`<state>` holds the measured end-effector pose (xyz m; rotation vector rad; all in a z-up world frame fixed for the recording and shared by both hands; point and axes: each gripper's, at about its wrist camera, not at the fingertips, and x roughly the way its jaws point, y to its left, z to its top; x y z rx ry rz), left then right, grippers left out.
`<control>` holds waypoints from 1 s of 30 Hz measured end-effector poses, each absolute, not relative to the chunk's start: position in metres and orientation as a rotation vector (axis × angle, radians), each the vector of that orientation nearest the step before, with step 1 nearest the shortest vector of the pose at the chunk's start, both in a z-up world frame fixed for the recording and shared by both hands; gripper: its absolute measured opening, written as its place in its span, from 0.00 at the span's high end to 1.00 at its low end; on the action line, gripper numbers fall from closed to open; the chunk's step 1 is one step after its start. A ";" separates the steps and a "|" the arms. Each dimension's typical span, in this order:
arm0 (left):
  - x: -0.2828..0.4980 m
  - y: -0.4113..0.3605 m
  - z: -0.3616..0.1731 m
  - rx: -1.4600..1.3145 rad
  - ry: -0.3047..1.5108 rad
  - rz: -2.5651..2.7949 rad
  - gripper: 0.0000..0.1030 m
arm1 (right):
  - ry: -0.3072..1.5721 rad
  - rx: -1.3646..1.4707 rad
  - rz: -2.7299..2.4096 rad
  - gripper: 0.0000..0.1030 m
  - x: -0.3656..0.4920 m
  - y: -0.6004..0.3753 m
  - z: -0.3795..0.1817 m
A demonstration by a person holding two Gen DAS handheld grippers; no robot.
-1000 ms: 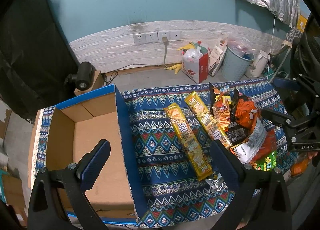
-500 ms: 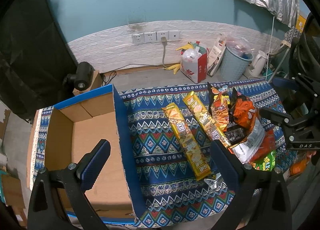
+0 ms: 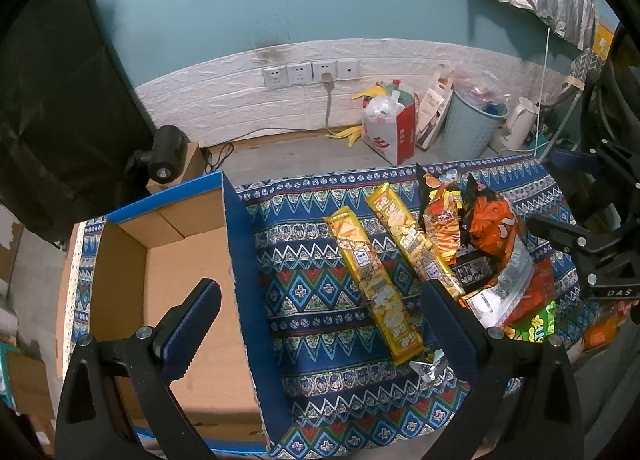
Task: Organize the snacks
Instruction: 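Grasp the long yellow snack bar with the left tool while the right tool grasps the orange chip bag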
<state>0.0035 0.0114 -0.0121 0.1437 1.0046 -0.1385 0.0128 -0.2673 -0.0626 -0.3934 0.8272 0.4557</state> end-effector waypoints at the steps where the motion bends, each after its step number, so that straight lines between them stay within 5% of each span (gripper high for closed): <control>1: 0.005 0.010 -0.013 0.146 1.009 -0.138 0.02 | 0.829 -0.402 0.459 0.19 0.013 -0.267 -0.063; 30: 0.080 -0.040 -0.136 0.151 1.347 -0.152 0.02 | 1.196 -0.439 0.579 0.19 0.097 -0.332 -0.183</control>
